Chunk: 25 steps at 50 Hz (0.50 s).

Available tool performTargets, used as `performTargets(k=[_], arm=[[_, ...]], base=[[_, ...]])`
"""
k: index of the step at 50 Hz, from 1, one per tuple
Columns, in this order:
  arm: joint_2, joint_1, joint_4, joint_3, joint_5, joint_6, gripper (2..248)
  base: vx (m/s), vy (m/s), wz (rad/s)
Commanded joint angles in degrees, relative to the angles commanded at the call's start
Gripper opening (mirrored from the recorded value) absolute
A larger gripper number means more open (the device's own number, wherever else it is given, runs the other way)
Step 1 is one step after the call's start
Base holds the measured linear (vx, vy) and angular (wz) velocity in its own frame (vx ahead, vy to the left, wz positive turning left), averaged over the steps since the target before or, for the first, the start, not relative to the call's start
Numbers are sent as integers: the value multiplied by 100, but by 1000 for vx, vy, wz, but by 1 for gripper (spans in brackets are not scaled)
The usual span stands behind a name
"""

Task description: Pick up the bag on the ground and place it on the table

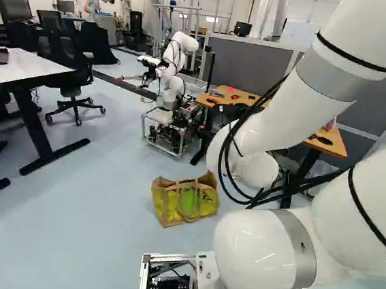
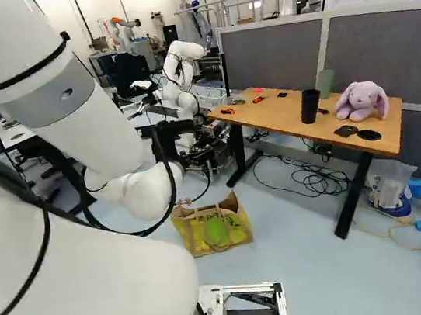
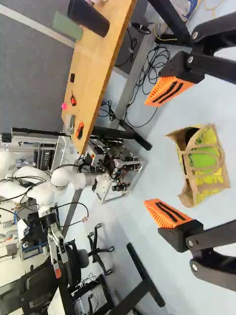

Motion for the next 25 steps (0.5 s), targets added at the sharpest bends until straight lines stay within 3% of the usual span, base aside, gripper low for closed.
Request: performTargets(k=[25], arm=[[0, 0, 0, 0, 0, 0, 247]], base=[[167, 65, -19]])
